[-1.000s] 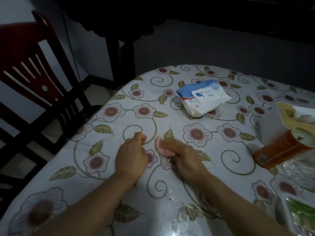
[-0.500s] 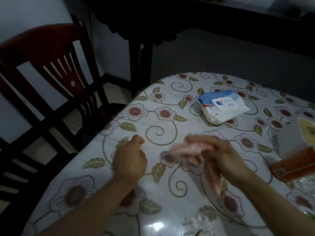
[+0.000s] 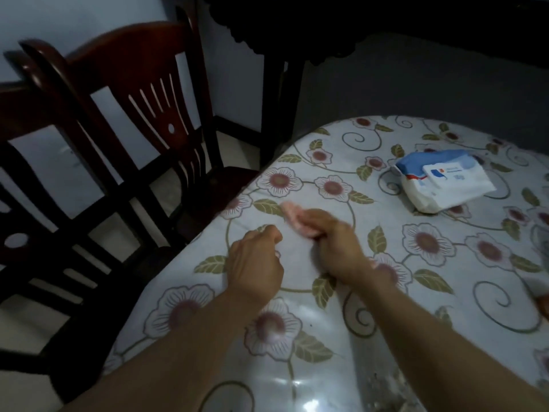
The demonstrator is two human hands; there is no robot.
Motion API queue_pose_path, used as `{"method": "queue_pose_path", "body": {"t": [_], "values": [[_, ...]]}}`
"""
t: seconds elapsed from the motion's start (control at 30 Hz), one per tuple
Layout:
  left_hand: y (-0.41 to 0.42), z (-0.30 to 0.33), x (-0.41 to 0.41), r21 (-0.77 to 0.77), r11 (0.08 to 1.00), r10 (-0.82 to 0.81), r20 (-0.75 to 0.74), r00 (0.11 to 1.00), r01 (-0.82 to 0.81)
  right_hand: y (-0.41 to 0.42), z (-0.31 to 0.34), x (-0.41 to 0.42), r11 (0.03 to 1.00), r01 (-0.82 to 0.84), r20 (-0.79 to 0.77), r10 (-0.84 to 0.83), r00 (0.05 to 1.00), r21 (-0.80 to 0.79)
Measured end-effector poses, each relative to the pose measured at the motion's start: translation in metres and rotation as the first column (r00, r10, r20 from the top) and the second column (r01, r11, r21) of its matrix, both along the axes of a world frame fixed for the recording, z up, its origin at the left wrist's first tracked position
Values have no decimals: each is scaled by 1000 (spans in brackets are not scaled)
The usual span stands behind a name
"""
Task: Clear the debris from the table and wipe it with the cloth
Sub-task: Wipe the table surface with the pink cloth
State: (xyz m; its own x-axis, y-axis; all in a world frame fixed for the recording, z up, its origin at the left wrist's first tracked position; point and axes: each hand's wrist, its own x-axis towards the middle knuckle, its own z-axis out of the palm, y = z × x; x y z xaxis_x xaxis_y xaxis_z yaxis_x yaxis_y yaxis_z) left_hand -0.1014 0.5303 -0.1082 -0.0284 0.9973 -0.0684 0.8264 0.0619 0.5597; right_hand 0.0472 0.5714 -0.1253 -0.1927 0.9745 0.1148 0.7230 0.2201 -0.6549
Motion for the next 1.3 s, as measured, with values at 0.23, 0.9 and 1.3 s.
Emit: {"method": "queue_pose_path", "body": {"t": [0.23,0.9,1.3], "values": [[-39,9,-18,-18,994,110,73,991,-109,-121,2,-6,916,-380,-220,348,912,-126],[-46,-13,-83,-8,981,195,145,970,-196,-21,-6,-76,988,-124,37,121,992,87],[-118,-2,-95,-45,989,147,105,984,-143,-189,41,-33,727,-543,-192,513,836,-420]]}}
